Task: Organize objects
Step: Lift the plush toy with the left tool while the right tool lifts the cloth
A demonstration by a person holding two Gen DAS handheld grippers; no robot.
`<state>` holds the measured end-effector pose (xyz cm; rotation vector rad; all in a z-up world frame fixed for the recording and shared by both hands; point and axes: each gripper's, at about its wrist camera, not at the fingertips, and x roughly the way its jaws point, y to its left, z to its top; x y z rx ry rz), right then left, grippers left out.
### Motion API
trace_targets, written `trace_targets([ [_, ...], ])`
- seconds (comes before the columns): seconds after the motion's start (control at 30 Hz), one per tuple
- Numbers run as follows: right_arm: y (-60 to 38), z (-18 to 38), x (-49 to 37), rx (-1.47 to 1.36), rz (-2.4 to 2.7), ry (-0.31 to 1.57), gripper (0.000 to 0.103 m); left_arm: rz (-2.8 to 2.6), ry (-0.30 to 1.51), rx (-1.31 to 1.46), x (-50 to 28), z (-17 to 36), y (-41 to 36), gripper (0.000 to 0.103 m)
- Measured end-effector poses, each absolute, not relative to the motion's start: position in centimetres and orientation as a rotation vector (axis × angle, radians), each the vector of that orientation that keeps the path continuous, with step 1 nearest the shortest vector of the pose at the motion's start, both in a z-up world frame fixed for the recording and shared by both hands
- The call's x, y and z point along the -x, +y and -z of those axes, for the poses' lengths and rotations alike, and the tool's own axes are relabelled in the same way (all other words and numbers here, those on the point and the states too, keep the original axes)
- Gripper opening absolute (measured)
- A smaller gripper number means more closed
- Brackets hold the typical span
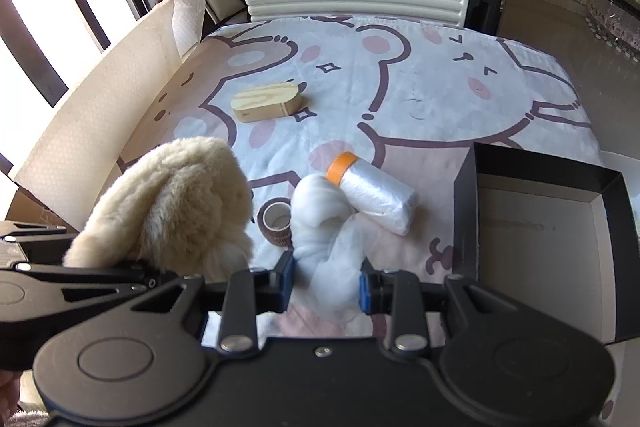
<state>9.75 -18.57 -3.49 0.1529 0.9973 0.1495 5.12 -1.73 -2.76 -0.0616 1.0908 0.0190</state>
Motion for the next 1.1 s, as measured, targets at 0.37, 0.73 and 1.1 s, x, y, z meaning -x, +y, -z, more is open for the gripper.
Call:
trace_targets([
  [0.37, -18.4, 2.7, -9.4, -0.146, -0.148, 0.987, 0.032, 0.022, 1.168, 0.007, -5.0, 4.7, -2.6, 0.031],
  [0.73, -18.5, 4.4, -10.3, -0.157, -0.161, 1.026, 0.032, 0.030, 1.300, 0.076, -5.9, 8.1, -1.2, 0.083],
  [1.1, -19.2, 5.1, -10.8, -0.185, -0.172, 1.028, 0.032, 0.005, 1.368, 0.069, -7.5, 10.6, -1.3, 0.056],
])
